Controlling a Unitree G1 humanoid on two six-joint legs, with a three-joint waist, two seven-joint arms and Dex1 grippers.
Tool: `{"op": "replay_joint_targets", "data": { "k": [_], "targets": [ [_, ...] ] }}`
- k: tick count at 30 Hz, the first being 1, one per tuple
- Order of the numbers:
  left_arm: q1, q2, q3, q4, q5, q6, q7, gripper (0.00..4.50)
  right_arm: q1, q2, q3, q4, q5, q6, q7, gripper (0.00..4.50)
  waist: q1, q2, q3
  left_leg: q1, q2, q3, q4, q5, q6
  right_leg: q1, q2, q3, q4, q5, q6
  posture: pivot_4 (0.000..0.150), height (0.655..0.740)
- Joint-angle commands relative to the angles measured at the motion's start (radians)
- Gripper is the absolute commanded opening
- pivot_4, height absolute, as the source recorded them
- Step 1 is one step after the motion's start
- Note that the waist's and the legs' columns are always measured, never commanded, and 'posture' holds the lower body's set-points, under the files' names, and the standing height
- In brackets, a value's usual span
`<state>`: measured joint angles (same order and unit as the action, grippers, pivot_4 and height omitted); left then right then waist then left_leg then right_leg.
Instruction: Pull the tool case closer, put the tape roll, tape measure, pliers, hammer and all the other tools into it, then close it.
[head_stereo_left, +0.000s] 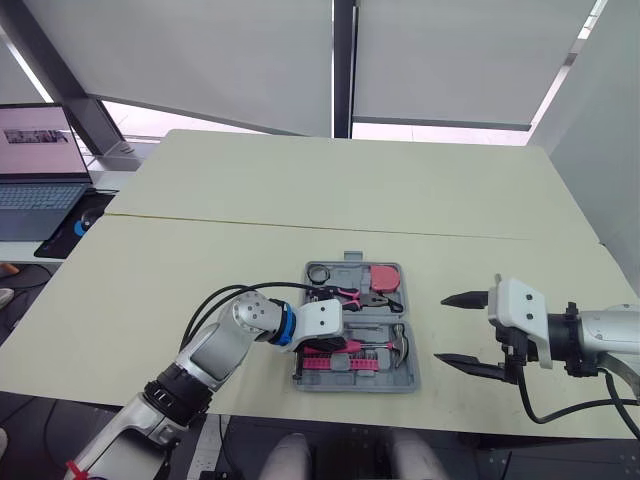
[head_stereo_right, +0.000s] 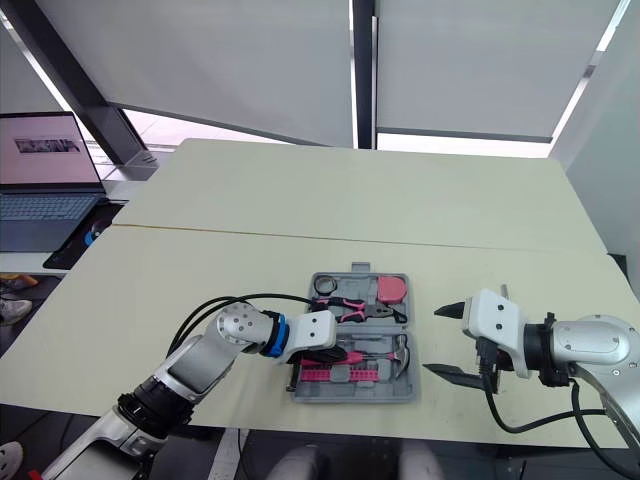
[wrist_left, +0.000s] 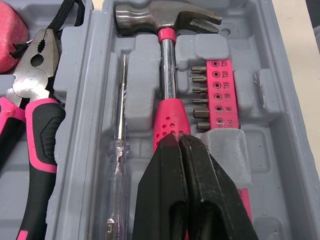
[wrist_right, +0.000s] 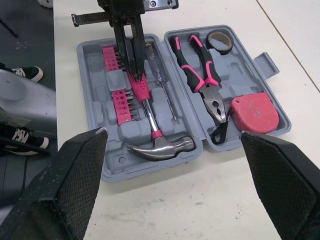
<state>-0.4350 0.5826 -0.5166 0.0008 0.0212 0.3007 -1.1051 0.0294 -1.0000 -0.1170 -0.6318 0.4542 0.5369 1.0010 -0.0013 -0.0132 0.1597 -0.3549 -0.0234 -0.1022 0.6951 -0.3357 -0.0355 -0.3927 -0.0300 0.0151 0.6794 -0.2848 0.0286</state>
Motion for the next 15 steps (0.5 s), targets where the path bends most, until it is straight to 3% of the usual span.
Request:
{"op": "replay_joint_targets", "data": {
  "k": [1,7,15],
  "targets": [
    [0.031,0.002,-0.032,0.057,0.052,0.013,0.012,0.03,0.004,-0.01,-0.03,-0.032,0.011,0.001,0.001,4.5,0.0,0.0,0.0,0.003,0.0,0.0,-0.001,0.0,0.001,0.003,0.0,0.0,-0.001,0.0,0.0,0.15,0.74],
    [0.014,0.0,0.079,-0.024,-0.026,0.042,0.028,0.03,0.002,-0.015,-0.03,-0.03,0.005,-0.002,0.004,4.5,-0.001,0.0,0.0,0.008,0.0,0.0,-0.002,-0.001,0.001,0.007,0.001,0.0,-0.001,-0.001,0.001,0.15,0.74],
    [0.111,0.055,0.488,-0.217,-0.312,0.164,0.083,0.03,-0.05,0.001,-0.046,0.023,-0.013,-0.02,-0.022,4.5,-0.007,-0.001,0.002,0.007,0.001,0.0,-0.003,-0.001,0.001,0.005,-0.002,0.001,-0.001,-0.001,0.0,0.15,0.74]
  ]
}}
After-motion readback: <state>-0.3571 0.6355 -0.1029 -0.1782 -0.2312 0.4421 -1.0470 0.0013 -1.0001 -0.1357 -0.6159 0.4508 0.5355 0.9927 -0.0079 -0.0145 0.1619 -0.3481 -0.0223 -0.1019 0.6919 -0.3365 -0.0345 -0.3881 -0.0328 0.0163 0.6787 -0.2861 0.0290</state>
